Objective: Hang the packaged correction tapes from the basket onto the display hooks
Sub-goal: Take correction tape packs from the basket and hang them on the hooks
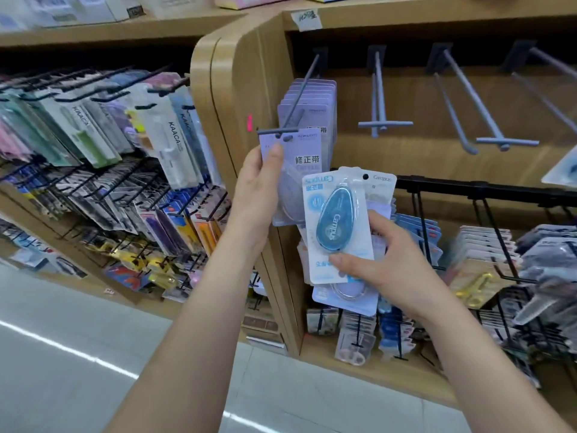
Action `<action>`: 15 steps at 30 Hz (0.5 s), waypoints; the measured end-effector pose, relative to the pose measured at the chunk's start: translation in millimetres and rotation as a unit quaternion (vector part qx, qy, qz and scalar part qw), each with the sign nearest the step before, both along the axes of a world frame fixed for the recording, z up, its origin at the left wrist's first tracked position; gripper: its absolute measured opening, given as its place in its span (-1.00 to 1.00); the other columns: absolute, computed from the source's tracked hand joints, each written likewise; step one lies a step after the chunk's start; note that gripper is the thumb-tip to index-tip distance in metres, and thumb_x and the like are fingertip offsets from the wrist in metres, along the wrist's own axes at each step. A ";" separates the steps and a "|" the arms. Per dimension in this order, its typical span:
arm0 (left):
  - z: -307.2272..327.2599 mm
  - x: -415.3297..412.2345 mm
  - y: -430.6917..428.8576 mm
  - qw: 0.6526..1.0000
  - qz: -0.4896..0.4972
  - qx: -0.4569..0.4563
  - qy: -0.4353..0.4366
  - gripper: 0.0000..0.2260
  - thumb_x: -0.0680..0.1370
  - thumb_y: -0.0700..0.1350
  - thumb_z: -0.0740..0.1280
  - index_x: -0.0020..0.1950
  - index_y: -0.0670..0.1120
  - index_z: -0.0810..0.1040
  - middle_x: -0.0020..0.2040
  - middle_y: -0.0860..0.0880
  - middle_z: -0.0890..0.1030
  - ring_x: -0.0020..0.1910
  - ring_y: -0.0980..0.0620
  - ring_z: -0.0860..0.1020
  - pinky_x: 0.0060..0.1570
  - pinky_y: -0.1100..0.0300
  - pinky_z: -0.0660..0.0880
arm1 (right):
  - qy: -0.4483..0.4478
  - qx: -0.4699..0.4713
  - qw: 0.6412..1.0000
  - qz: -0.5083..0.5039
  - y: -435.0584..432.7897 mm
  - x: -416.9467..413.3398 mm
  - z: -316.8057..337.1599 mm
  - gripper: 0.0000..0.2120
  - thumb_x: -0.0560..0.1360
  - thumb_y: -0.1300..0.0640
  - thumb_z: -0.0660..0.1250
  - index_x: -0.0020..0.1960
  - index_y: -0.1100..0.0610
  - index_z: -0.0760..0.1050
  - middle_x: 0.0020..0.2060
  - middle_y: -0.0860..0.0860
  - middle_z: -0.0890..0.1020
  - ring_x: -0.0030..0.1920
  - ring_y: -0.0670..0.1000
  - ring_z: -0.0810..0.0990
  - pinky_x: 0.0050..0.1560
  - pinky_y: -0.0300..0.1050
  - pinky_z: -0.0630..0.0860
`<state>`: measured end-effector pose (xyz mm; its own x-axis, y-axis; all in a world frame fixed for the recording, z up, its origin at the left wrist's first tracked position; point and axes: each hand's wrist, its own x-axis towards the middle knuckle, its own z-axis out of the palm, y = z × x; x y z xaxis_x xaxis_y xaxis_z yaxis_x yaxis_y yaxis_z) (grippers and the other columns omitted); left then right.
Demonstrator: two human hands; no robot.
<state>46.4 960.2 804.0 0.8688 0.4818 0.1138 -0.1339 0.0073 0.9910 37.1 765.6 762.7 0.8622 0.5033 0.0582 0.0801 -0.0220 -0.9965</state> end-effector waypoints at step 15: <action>-19.9 9.0 -32.7 0.963 0.040 -0.243 0.110 -0.80 0.48 -0.01 0.49 -0.10 -0.13 0.59 -0.25 -0.04 0.67 -0.42 0.05 0.50 -0.33 0.21 0.52 | -0.003 0.005 0.998 -0.057 -9.9 9.9 -6.7 -0.53 0.40 0.27 0.53 0.21 -0.08 0.55 0.08 -0.17 0.68 0.07 -0.12 0.67 -0.05 -0.21 0.63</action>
